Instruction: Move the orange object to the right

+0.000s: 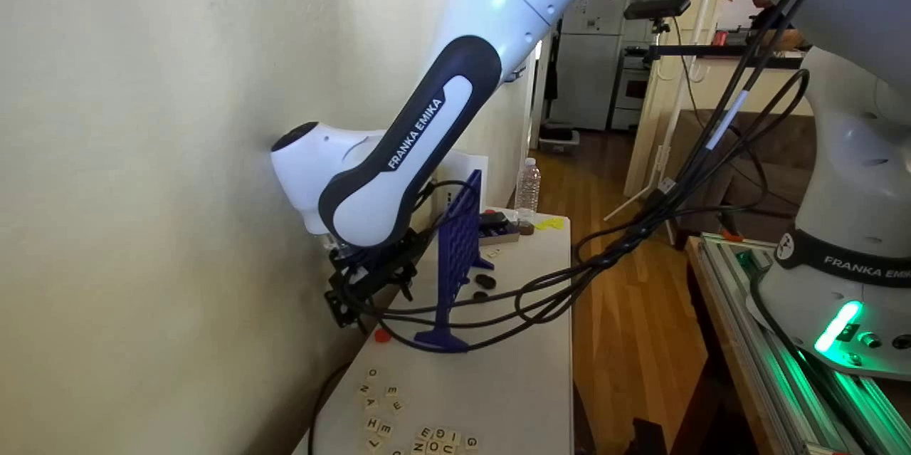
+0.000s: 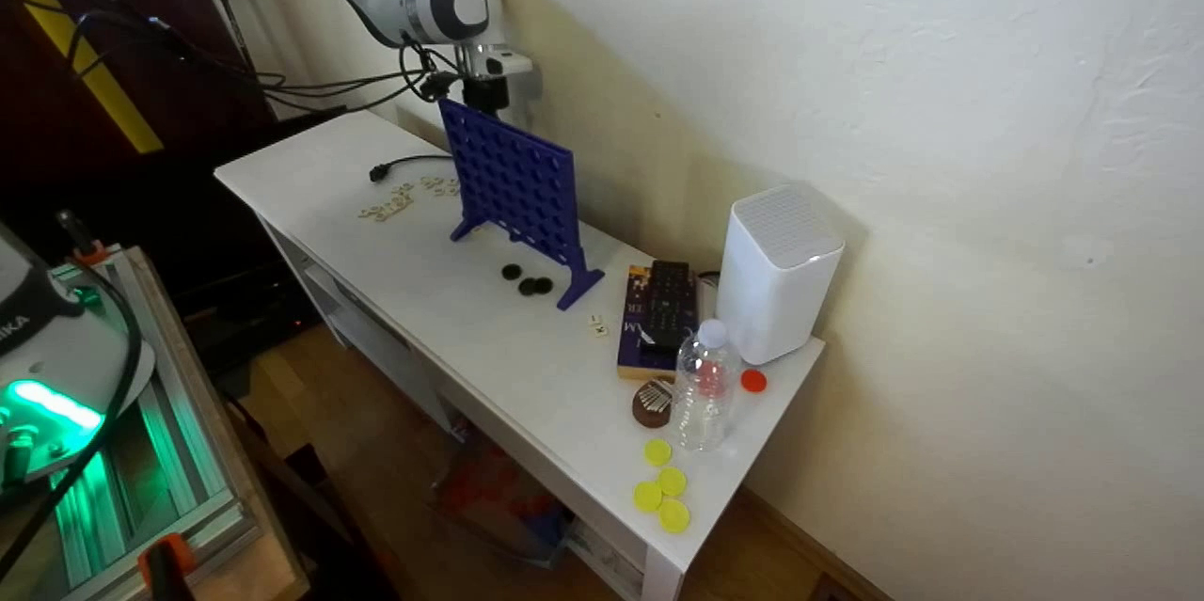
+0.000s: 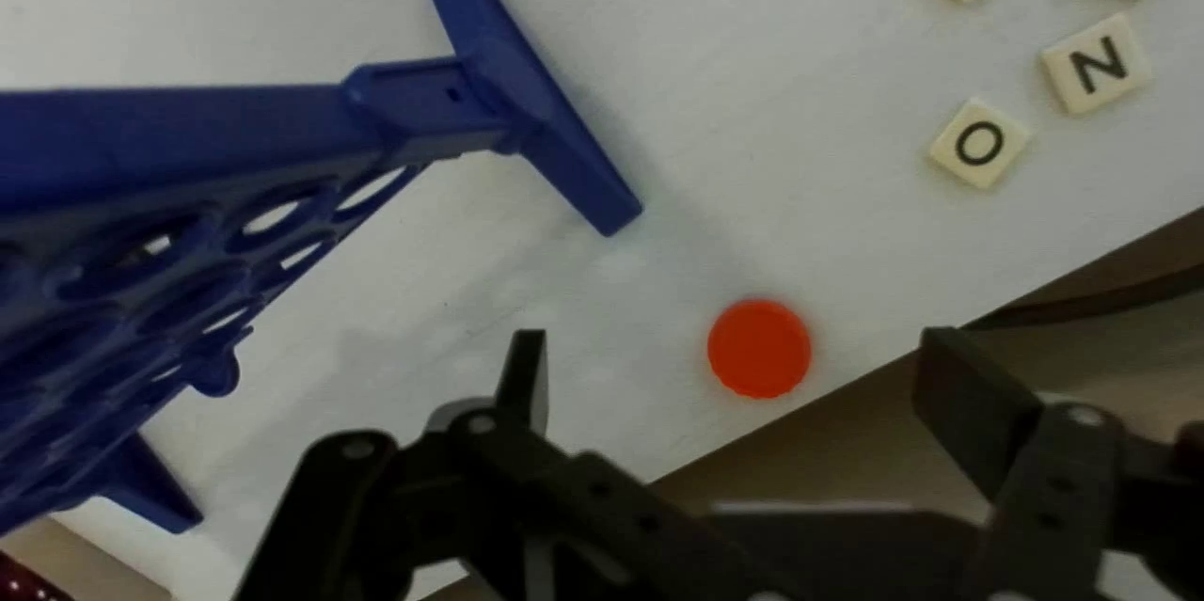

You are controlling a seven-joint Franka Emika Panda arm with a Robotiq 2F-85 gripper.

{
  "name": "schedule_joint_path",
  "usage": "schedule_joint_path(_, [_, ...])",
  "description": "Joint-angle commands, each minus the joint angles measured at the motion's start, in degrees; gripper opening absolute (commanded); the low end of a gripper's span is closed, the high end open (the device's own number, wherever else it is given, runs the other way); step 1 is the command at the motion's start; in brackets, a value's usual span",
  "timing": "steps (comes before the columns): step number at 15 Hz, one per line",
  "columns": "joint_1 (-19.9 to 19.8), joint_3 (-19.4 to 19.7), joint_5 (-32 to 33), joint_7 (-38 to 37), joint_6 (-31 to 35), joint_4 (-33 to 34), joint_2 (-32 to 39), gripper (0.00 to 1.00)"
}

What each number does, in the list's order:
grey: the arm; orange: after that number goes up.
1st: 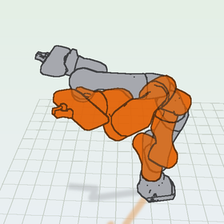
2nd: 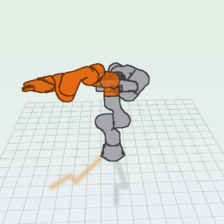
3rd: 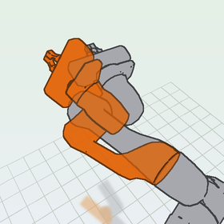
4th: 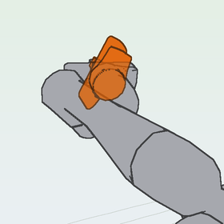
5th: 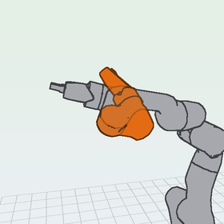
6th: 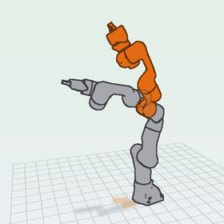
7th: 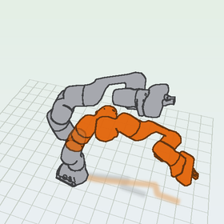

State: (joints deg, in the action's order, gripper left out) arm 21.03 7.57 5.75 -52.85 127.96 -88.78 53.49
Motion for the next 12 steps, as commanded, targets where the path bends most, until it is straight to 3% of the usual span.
schedule_joint_path(1, [-3.16, -2.71, -3.16, -1.37, -2.15, 0.55, -0.66, 1.0])
schedule_joint_path(9, [-11.69, -9.93, -16.77, 3.38, 10.36, -7.44, -4.47, 1.0])
schedule_joint_path(12, [-10.67, -8.18, -16.06, 3.66, 9.05, -4.47, -2.45, 1.0])
